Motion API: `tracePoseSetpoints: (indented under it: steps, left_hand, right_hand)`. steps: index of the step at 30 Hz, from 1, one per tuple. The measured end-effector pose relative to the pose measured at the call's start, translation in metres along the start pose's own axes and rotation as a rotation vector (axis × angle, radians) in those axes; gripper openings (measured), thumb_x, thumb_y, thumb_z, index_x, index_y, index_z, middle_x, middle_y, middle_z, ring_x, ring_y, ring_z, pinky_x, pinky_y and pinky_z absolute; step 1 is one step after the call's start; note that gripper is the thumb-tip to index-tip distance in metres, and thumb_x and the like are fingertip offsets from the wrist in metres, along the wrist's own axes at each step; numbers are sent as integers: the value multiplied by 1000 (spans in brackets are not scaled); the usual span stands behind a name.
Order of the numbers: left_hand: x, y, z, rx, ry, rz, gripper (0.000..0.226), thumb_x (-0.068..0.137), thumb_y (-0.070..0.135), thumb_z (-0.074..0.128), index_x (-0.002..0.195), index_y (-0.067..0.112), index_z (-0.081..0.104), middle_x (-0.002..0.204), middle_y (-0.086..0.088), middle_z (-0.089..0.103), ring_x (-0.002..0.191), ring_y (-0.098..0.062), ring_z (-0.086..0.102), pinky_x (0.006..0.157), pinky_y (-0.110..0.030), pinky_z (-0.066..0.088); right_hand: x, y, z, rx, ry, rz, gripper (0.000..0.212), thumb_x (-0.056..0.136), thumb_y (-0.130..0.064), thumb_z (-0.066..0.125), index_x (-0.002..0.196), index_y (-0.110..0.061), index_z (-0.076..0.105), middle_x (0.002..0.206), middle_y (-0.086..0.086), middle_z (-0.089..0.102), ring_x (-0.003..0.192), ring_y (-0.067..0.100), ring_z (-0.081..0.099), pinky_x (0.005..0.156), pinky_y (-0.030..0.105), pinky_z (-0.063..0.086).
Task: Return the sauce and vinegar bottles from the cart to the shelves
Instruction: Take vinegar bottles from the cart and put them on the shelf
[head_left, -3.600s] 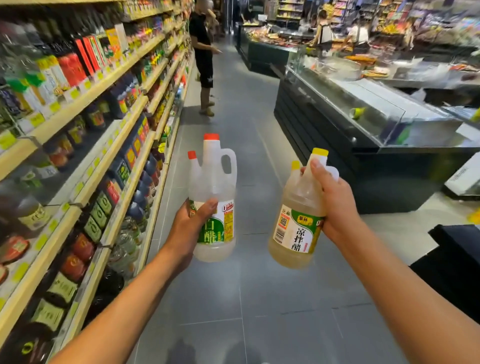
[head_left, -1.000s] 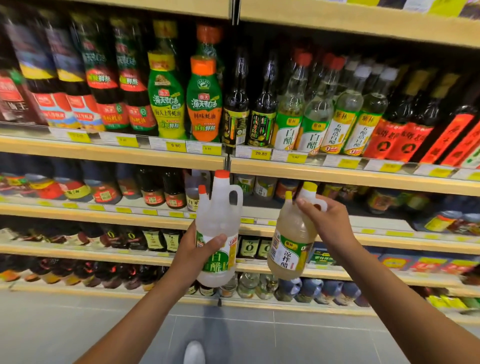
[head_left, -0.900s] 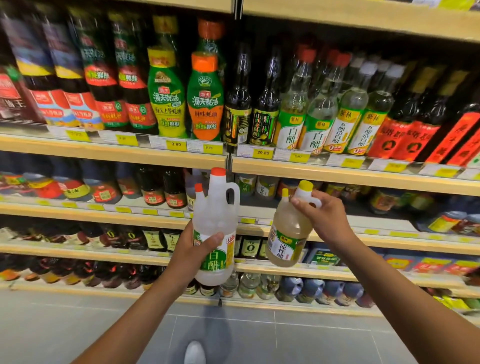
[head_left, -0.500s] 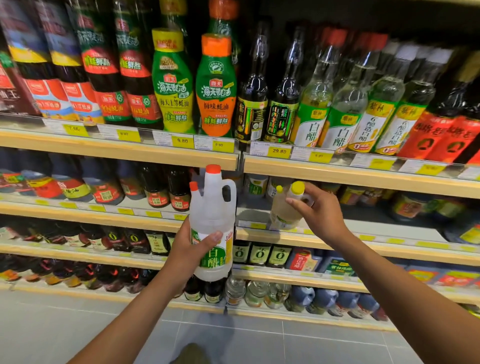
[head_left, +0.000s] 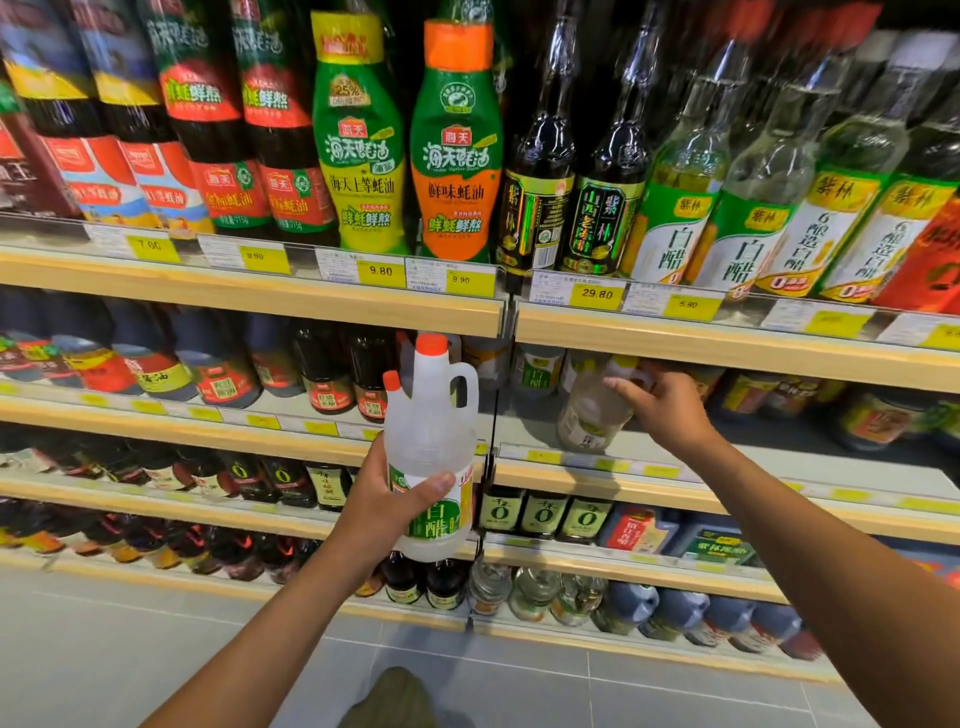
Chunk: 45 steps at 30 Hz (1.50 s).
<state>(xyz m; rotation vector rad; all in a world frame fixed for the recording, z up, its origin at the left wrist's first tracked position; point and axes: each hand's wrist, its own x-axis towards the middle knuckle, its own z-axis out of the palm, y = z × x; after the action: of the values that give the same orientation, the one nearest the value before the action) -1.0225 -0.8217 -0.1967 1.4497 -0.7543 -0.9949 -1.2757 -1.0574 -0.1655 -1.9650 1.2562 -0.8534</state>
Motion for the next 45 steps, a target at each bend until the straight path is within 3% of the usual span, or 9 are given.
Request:
tracePoseSetpoints:
  steps: [9,13,17,21,25,29,33,38,45]
  left_hand:
    - [9,0,0,63,-15,4,79,48,54,83,118,60,46,127,13,61,118,-12,59,96,-38,53]
    - [12,1,1,52,-23,5,87,50,54,85,127,57,45,128,13,62,119,-13,59,99,-42,53]
    - [13,4,4,54,-41,-1,94,51,55,86,136,46,46,127,11,64,119,-15,60,99,-43,54]
    - [9,11,11,36,-65,0,95,54,53,90,138,41,47,124,12,67,115,-13,63,92,-37,56]
    - [4,20,19,23,-93,0,73,71,36,88,131,47,48,118,15,69,109,-11,67,75,-29,57]
    - [2,25,31,34,-99,22,71,69,36,89,127,46,51,118,13,69,109,-11,67,78,-31,59]
    - [5,28,46,78,-100,54,67,69,32,91,119,52,51,119,15,68,109,-7,66,84,-32,57]
    - [10,31,65,214,-92,144,72,67,34,93,121,52,48,125,16,59,115,-3,56,85,-28,51]
    - [41,17,78,540,-114,411,85,55,61,88,128,52,45,130,16,51,123,-14,50,100,-42,49]
  right_hand:
    - [39,13,-3,-138,-100,187,37,100,-1,54,136,6,53,138,15,53,130,28,48,86,13,30]
    - [45,9,-11,-163,-305,317,43,106,-19,47,146,-3,46,151,9,46,137,26,44,107,28,33]
    - [36,0,-9,-53,-212,90,74,88,-62,62,147,-20,48,154,9,45,140,29,42,118,45,33]
    - [35,8,-13,-432,-274,214,48,97,-46,60,131,-12,62,129,19,63,116,36,58,88,36,46]
    - [-5,7,-16,-630,-4,94,38,97,-42,62,73,-13,58,71,7,59,78,31,58,62,35,41]
    - [-70,6,2,-380,88,-162,34,95,-23,64,129,-21,59,113,-1,62,102,16,59,84,38,52]
    - [-105,-35,21,13,-225,-161,39,96,-26,66,135,-31,59,115,-15,65,92,4,62,75,25,52]
    - [-107,-53,37,21,-365,-92,99,74,-38,88,153,-41,28,124,-24,58,72,7,69,59,20,53]
    - [-97,-32,53,-81,-152,-84,73,80,-39,80,139,-38,37,118,-11,67,75,13,68,68,43,58]
